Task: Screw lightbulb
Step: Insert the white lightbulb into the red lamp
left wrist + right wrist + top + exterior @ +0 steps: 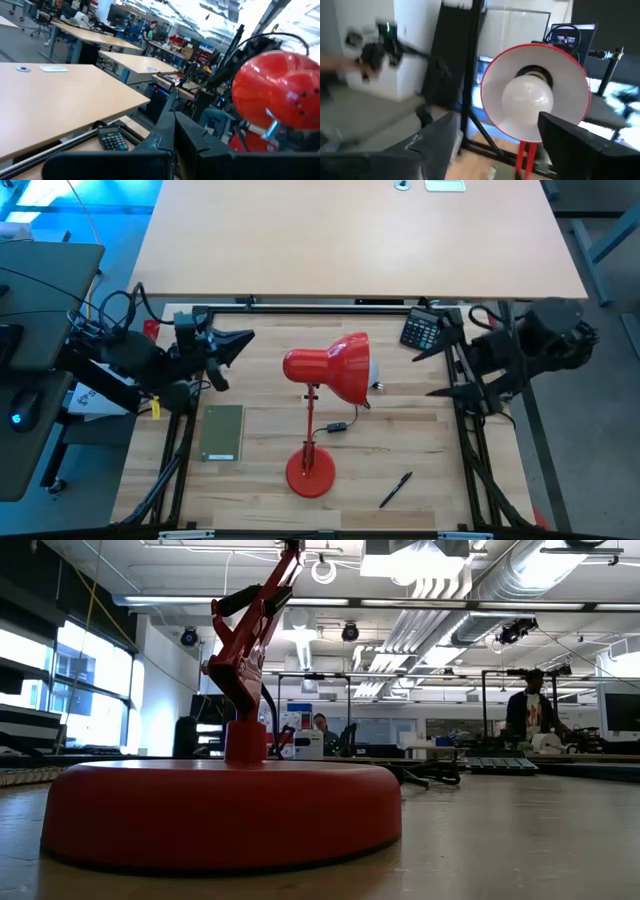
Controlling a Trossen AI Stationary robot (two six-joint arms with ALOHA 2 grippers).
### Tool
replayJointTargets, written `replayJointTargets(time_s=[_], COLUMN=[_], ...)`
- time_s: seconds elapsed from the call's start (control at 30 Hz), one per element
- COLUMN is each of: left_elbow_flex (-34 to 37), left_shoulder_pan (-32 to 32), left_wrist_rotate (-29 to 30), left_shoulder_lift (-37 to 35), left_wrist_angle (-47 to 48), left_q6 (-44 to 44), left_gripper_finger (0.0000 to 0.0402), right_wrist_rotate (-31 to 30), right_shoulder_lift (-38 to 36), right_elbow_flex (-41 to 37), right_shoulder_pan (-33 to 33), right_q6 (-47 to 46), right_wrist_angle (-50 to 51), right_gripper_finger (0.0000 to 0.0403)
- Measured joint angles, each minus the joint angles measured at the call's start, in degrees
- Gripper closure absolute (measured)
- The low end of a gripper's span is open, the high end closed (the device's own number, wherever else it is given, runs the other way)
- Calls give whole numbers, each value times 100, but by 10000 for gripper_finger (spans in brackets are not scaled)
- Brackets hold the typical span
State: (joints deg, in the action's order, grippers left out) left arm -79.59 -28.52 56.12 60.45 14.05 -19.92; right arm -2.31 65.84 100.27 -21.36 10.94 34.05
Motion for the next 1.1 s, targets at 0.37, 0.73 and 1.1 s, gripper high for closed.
replayJointTargets(time_s=[0.37,0.73,1.1], left_elbow_flex=[0,0,0], left_shoulder_pan=[-642,-913,-911], left_wrist_rotate=[450,1002,1082], left_shoulder_lift=[295,457,505], left_wrist_angle=[255,243,251], left_q6=[-557,-839,-852], left_gripper_finger=[402,402,402], right_wrist_rotate=[-2443,-2171,-4262], right_shoulder_lift=[1197,1356,1952], right_elbow_flex=[1845,1971,1967], right_shoulder_pan=[-868,-937,-1523], right_q6=[3154,3997,5766], right_wrist_angle=[646,947,1125], right_gripper_finger=[103,103,103])
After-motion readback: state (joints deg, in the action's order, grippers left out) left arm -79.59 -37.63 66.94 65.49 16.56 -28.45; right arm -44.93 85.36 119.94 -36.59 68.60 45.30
